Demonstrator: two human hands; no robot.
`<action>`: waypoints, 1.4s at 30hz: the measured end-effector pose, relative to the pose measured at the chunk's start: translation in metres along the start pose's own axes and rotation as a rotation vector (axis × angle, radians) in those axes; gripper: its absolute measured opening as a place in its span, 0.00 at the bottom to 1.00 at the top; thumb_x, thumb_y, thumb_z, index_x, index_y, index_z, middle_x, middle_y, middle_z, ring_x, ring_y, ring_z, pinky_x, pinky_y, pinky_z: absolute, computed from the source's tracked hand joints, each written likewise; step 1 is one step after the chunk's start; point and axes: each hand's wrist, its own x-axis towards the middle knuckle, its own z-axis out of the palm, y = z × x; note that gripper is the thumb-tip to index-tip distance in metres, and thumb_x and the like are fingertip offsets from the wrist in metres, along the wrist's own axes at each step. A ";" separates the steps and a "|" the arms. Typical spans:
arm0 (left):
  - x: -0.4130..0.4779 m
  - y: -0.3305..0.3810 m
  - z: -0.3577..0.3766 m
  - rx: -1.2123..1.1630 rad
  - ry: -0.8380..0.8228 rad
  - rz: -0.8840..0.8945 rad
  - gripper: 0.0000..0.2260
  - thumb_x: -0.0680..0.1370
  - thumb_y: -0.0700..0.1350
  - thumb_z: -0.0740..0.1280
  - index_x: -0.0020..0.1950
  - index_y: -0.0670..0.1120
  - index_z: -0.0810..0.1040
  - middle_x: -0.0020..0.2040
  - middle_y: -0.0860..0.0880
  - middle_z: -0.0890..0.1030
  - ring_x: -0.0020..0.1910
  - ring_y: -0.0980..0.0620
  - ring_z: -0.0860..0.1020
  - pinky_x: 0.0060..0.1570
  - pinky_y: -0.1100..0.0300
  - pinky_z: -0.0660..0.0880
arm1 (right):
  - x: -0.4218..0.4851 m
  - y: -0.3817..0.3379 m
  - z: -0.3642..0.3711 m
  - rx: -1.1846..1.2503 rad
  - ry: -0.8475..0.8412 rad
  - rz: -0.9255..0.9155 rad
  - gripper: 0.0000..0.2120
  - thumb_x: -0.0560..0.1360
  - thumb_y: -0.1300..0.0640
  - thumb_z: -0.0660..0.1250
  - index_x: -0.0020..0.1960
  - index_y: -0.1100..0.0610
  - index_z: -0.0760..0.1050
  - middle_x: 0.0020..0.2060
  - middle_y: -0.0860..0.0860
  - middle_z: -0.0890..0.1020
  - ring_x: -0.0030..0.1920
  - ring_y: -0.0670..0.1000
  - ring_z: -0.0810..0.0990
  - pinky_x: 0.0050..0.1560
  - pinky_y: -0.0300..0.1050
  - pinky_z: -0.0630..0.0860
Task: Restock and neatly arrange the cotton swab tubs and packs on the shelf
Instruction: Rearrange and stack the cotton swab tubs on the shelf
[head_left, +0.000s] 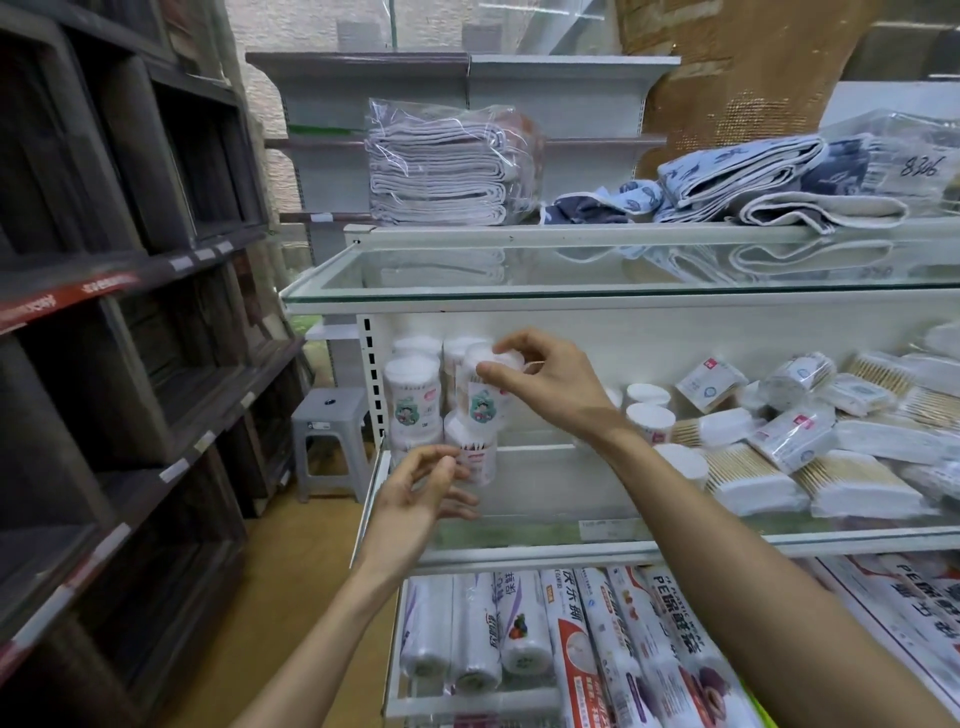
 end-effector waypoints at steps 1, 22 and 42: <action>0.000 0.000 -0.004 0.002 0.009 0.006 0.08 0.82 0.40 0.62 0.57 0.38 0.76 0.45 0.42 0.82 0.39 0.39 0.83 0.41 0.47 0.83 | 0.003 -0.004 0.005 -0.041 -0.016 -0.027 0.16 0.70 0.43 0.76 0.54 0.50 0.82 0.41 0.40 0.79 0.38 0.41 0.78 0.43 0.37 0.73; 0.004 -0.010 0.048 0.004 -0.155 -0.016 0.06 0.82 0.35 0.62 0.53 0.40 0.78 0.43 0.40 0.80 0.38 0.45 0.82 0.41 0.53 0.82 | -0.037 0.029 -0.053 -0.224 0.166 0.051 0.08 0.77 0.51 0.71 0.51 0.55 0.83 0.45 0.46 0.84 0.46 0.48 0.81 0.47 0.36 0.72; 0.017 -0.019 0.158 0.222 -0.327 -0.164 0.15 0.78 0.48 0.71 0.64 0.50 0.76 0.57 0.49 0.83 0.53 0.54 0.83 0.58 0.58 0.79 | -0.071 0.096 -0.147 -0.101 -0.138 0.325 0.16 0.72 0.38 0.72 0.50 0.49 0.81 0.44 0.48 0.86 0.40 0.47 0.84 0.39 0.42 0.79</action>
